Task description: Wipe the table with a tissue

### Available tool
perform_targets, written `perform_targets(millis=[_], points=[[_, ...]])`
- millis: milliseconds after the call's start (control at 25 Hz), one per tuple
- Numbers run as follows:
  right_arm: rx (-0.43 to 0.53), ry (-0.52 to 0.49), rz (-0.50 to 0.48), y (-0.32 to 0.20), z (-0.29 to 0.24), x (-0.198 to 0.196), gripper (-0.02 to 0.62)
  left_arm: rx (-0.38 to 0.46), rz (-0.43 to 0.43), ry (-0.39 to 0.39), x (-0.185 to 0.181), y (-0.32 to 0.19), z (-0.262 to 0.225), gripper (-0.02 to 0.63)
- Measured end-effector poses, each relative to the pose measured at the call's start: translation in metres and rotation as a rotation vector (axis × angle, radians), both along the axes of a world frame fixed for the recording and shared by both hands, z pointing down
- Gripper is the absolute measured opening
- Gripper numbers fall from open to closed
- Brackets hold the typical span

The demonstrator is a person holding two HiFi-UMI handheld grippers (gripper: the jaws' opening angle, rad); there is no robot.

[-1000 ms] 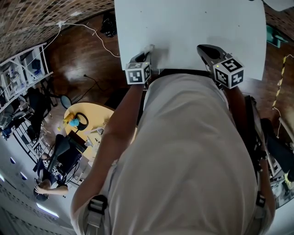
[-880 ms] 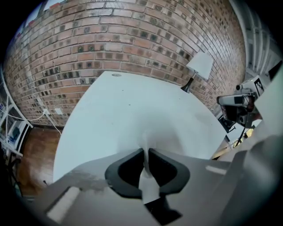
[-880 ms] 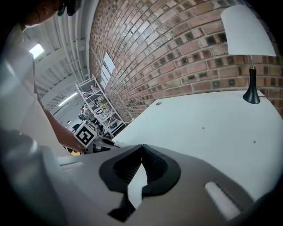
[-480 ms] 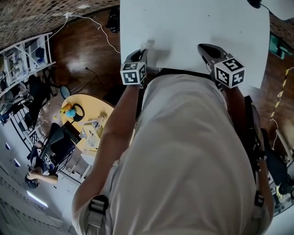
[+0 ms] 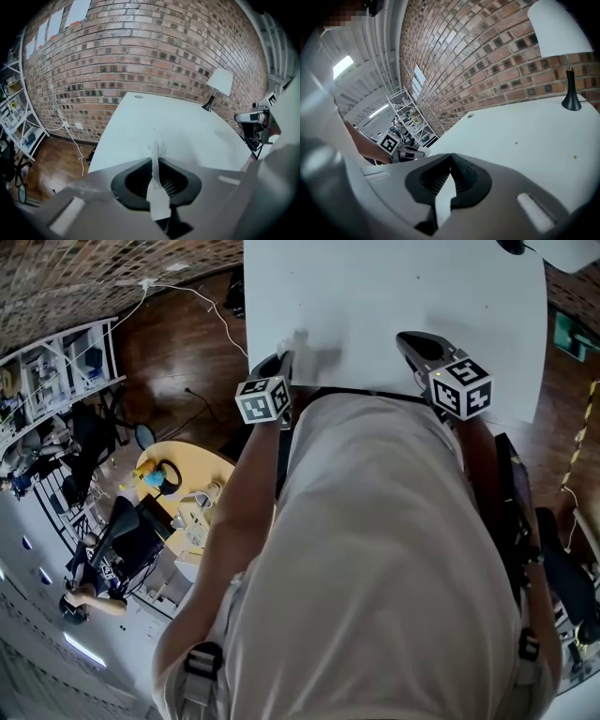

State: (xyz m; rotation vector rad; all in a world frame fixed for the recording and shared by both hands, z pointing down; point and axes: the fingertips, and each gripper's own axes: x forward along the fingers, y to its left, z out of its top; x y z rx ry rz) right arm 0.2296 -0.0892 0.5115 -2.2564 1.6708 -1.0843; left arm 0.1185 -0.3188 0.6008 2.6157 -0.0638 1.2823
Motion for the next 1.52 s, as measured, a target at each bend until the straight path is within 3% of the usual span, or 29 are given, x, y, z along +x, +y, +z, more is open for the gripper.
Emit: perform_targets(millis=[200, 680, 840, 1000, 1280, 1520], points=[[-0.023, -0.003, 0.026, -0.008, 0.001, -0.003, 0.008, 0.027, -0.016, 0.025, 0.031, -0.022, -0.007, 0.043], [-0.088, 0.026, 0.138, -0.014, 0.000, 0.003, 0.008, 0.039, 0.152, -0.003, 0.109, -0.041, 0.002, 0.041], [-0.100, 0.017, 0.178, -0.005, -0.001, -0.005, 0.008, 0.044, 0.174, -0.031, 0.116, -0.038, 0.014, 0.041], [-0.098, 0.014, 0.219, 0.000, -0.002, -0.002, 0.008, 0.102, 0.234, -0.060, 0.122, -0.034, 0.020, 0.040], [-0.101, 0.006, 0.246, 0.004, 0.000, -0.002, 0.008, 0.180, 0.242, -0.075, 0.118, -0.030, 0.026, 0.040], [-0.106, 0.000, 0.233, 0.001, -0.001, 0.000, 0.008, 0.234, 0.400, -0.053, 0.122, -0.003, 0.028, 0.040]])
